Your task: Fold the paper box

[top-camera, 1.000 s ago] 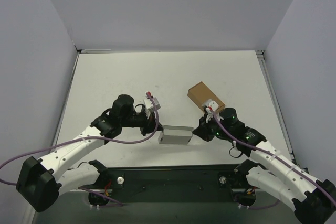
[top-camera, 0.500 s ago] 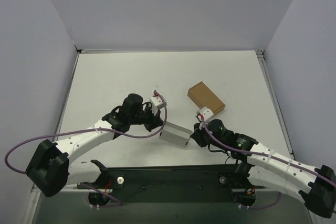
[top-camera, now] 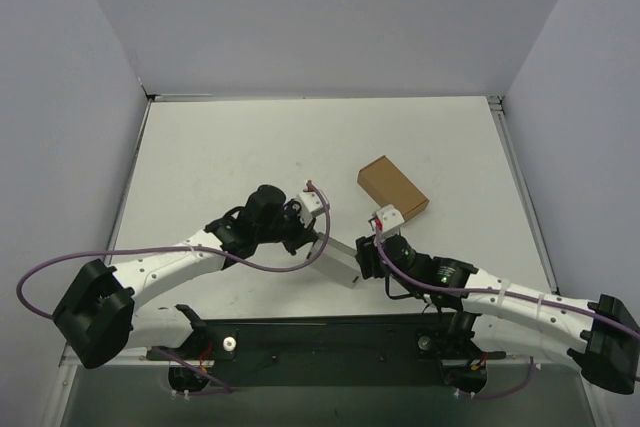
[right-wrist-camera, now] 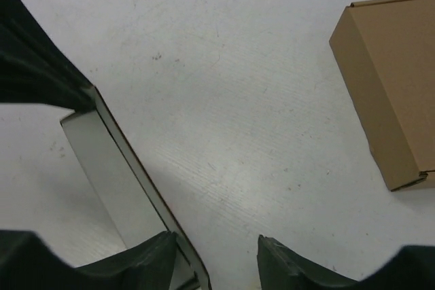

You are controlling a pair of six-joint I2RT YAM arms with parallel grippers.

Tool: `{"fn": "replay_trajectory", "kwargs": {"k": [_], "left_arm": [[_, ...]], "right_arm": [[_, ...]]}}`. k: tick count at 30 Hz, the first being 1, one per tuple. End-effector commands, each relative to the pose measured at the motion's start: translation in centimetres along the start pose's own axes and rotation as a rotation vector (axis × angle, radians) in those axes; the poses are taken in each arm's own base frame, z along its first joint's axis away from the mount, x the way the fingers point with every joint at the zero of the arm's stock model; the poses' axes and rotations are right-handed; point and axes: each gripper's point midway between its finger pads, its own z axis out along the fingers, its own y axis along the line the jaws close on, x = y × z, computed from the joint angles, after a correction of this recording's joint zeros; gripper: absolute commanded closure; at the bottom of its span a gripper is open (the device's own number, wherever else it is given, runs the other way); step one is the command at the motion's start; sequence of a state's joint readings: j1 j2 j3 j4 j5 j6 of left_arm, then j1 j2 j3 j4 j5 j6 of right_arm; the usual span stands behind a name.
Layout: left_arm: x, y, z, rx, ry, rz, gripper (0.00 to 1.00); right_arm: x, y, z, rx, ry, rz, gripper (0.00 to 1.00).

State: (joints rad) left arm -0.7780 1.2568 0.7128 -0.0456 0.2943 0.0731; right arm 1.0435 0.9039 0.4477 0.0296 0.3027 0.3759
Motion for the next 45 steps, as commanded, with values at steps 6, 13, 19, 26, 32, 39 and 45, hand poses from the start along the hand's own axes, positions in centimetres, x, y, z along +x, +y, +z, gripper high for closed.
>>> {"fn": "replay_trajectory", "kwargs": {"k": [6, 13, 19, 26, 32, 39, 45], "left_arm": [[-1.4, -2.0, -0.6, 0.092, -0.053, 0.102, 1.00], [-1.2, -1.5, -0.5, 0.066, -0.037, 0.091, 1.00], [-1.3, -1.2, -0.5, 0.044, -0.041, 0.086, 1.00], [-1.5, -1.2, -0.6, 0.042, -0.047, 0.085, 1.00], [-1.5, -1.2, -0.6, 0.046, -0.047, 0.084, 1.00], [-1.8, -1.3, -0.7, 0.046, -0.056, 0.085, 1.00], [-1.8, -1.3, -0.7, 0.046, -0.059, 0.084, 1.00]], "right_arm": [[-3.8, -0.4, -2.8, -0.190, -0.084, 0.133, 0.38], [-2.7, 2.4, -4.8, -0.376, 0.006, 0.106, 0.49], [-1.0, 2.8, -4.7, -0.368, 0.081, 0.106, 0.54], [0.7, 2.7, -4.2, -0.306, 0.151, 0.053, 0.58], [0.6, 2.0, -3.8, -0.247, 0.143, 0.056, 0.62], [-0.1, 1.7, -3.5, -0.212, 0.124, 0.075, 0.67], [0.0, 1.8, -3.3, -0.208, 0.135, 0.082, 0.73]]}}
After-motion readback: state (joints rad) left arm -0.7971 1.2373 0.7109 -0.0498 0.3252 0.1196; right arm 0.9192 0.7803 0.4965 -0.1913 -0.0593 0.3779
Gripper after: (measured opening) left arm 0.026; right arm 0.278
